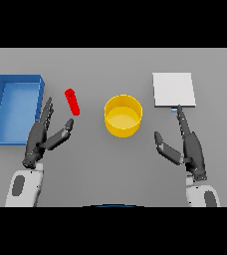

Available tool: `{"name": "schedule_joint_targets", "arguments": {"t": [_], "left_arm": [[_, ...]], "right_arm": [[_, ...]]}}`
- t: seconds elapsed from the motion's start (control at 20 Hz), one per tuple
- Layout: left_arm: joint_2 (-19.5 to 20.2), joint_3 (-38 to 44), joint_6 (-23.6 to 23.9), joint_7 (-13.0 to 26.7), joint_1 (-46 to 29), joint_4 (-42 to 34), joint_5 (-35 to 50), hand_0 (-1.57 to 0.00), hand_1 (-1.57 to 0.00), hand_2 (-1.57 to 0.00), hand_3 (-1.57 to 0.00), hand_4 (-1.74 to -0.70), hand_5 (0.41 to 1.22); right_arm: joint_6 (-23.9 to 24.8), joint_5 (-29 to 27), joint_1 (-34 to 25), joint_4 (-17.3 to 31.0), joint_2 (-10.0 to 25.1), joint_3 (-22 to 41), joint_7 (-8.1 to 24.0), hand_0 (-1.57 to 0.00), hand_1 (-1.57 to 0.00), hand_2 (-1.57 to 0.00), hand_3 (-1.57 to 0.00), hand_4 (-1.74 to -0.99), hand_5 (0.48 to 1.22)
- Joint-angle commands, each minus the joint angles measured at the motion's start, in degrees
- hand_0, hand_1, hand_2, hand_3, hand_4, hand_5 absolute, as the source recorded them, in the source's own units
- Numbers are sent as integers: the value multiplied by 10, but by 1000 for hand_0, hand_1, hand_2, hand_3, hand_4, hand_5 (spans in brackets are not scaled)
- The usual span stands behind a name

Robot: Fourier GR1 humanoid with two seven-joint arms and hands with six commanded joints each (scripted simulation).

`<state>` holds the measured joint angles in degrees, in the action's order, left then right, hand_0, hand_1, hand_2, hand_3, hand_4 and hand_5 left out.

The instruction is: Pick up the red beaker and tilt it to pour out 1 green nut into yellow bowl. Pick up the yellow bowl and place it on the metallic measuring scale.

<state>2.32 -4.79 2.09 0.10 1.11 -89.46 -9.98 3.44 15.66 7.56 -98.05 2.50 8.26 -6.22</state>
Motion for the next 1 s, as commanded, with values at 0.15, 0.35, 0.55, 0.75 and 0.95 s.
{"name": "schedule_joint_targets", "arguments": {"t": [0.15,0.35,0.55,0.75,0.95], "left_arm": [[-7,15,14,-21,67,84,-6,1,1,1,1,-1147,636],[-6,36,26,-37,125,166,-8,1,1,1,1,-1151,630],[-8,60,28,-77,181,251,2,1,1,1,1,-1180,635],[-14,66,45,-103,226,319,-12,1,1,1,1,-1221,643],[-18,71,66,-129,272,380,-27,1,1,1,1,-1256,664]], "right_arm": [[-13,-29,-10,-3,2,-12,4,1,1,1,1,-1182,655],[-16,-33,-7,8,1,-14,-10,1,1,1,1,-1222,667],[-14,-34,-13,10,-1,-15,-10,1,1,1,1,-1239,668],[-12,-29,-19,11,1,-16,2,1,1,1,1,-1247,675],[-23,-40,-4,-7,4,-14,-9,1,1,1,1,-1264,690]]}}
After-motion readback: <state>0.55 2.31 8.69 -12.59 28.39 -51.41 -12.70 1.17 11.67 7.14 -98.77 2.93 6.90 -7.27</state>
